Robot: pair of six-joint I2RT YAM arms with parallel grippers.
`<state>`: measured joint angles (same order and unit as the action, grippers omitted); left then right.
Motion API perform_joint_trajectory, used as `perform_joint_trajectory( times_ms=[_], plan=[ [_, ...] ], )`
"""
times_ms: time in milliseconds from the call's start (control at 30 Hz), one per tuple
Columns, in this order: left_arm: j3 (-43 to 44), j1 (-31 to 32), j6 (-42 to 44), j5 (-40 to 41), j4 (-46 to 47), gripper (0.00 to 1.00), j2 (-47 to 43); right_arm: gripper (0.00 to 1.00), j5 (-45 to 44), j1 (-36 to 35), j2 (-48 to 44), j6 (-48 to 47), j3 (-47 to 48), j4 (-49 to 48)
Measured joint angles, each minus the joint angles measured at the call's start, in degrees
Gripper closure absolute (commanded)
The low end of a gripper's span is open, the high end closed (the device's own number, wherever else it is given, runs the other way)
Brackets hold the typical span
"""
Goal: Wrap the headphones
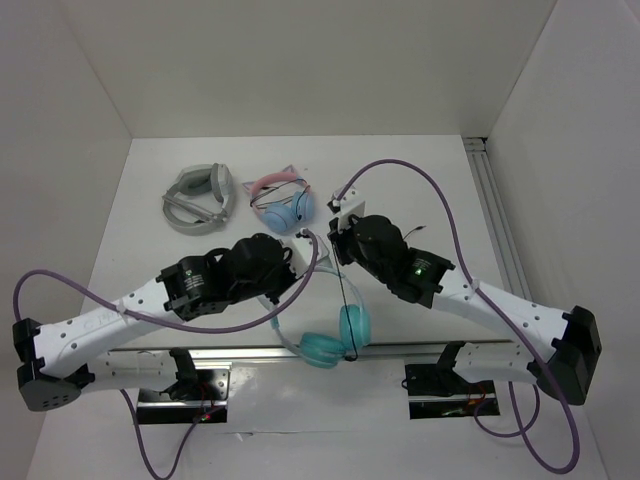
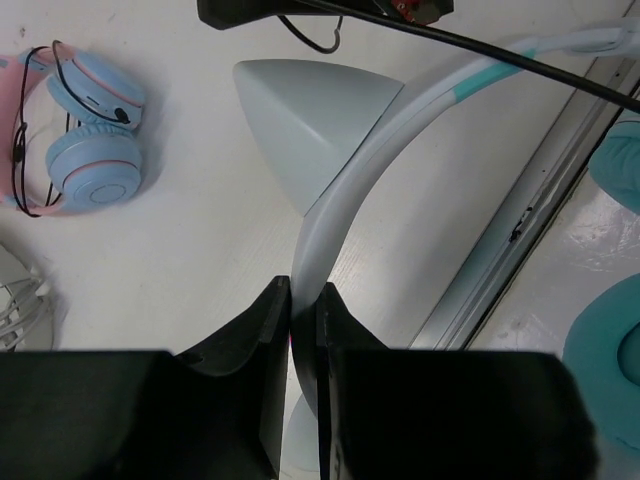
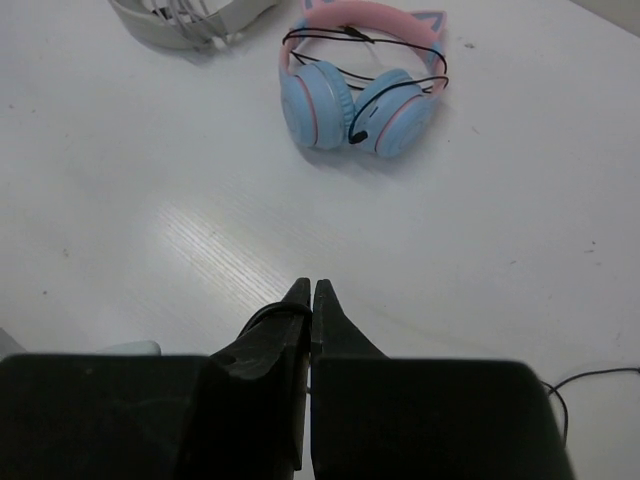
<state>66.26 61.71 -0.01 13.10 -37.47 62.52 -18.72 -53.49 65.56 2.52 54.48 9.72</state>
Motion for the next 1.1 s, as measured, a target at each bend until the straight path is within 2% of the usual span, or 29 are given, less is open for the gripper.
perform_joint_trajectory(
  times_ms=[333, 667, 833, 933, 967, 1033, 1100],
  plan=[
    [-1.0, 0.0, 0.1, 2.2, 0.2, 1.00, -1.2, 1.00, 8.4, 6.3, -3.0, 0.9, -4.7, -4.1],
    [-1.0, 0.0, -0.2, 2.4, 2.0, 1.00, -6.0, 1.00, 12.9, 6.5, -1.9, 1.1, -5.6, -7.1],
    [-1.0, 0.0, -0.6, 5.7, 3.1, 1.00, -10.7, 1.00, 21.3, 7.6, -1.5, 1.0, -9.7, -14.0],
    [-1.0, 0.0, -0.8, 7.9, 3.3, 1.00, -12.0, 0.96, 27.5, 8.7, -1.5, 0.8, -12.9, -18.5],
    [-1.0, 0.0, -1.1, 8.3, 3.3, 1.00, -12.2, 0.91, 29.2, 8.9, -1.3, 0.9, -13.6, -20.0],
    [-1.0, 0.2, -1.9, 8.6, 3.6, 1.00, -12.2, 0.86, 32.6, 9.0, -0.1, 1.3, -14.1, -23.3],
    [-1.0, 0.3, -2.1, 8.8, 4.2, 1.00, -12.2, 0.85, 35.9, 9.1, 2.1, 2.4, -14.8, -28.7]
  ],
)
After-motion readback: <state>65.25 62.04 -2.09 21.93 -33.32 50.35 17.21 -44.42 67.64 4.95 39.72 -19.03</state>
